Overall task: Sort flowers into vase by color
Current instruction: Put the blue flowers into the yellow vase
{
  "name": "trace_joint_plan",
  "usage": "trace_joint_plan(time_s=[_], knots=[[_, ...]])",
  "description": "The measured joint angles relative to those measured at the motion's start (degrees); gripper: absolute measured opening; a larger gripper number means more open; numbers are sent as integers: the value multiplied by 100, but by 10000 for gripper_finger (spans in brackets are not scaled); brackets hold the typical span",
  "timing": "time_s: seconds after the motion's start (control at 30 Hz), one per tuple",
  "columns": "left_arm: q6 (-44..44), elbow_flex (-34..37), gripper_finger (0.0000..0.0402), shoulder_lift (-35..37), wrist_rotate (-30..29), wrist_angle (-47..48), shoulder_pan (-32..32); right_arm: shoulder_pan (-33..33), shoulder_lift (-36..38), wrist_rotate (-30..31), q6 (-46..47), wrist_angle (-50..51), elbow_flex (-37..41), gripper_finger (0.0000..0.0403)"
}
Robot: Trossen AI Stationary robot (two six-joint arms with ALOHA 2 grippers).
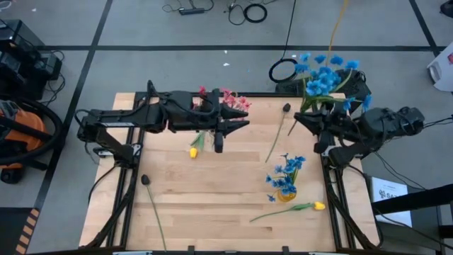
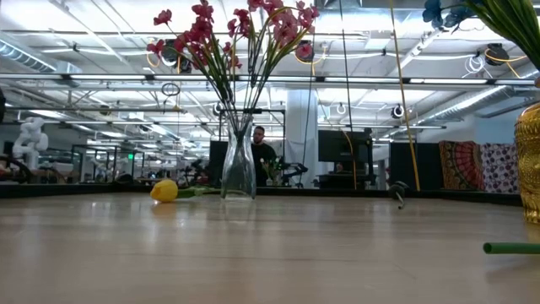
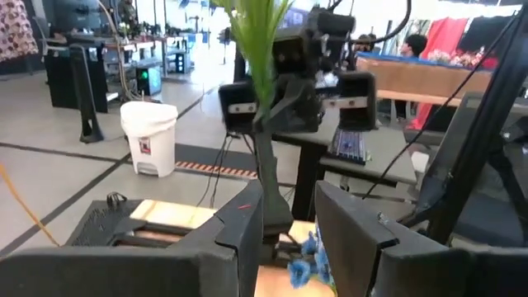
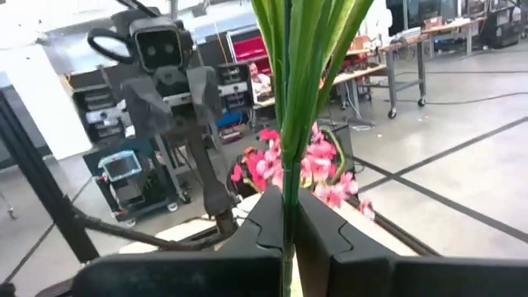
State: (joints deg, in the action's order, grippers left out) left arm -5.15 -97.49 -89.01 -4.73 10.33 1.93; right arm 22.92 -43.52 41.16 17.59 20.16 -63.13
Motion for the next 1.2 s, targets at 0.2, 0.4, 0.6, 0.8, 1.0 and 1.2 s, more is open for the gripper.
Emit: trace_joint_plan(time_s=[0.2, 0.4, 0.6, 0.8, 1.0, 1.2], knots=[[-40, 338, 118, 24, 13, -90, 32, 1108, -48, 1126, 90, 19, 0, 0], [-202, 597, 118, 24, 58, -145, 69, 2121, -102, 2215, 284, -71, 0, 0], [-205, 603, 118, 36, 72, 45, 216, 3038, -344, 2886, 275, -315, 0, 0], [-273, 602, 118, 198, 25, 485, 455, 4002, -637, 3832, 178, -742, 0, 0], [-330, 601, 118, 315, 26, 614, 784, 4842, -1118, 4883, -46, -1318, -2, 0], [-402, 604, 118, 299, 26, 1011, 1118, 4897, -1743, 4896, 545, -1315, 0, 0]])
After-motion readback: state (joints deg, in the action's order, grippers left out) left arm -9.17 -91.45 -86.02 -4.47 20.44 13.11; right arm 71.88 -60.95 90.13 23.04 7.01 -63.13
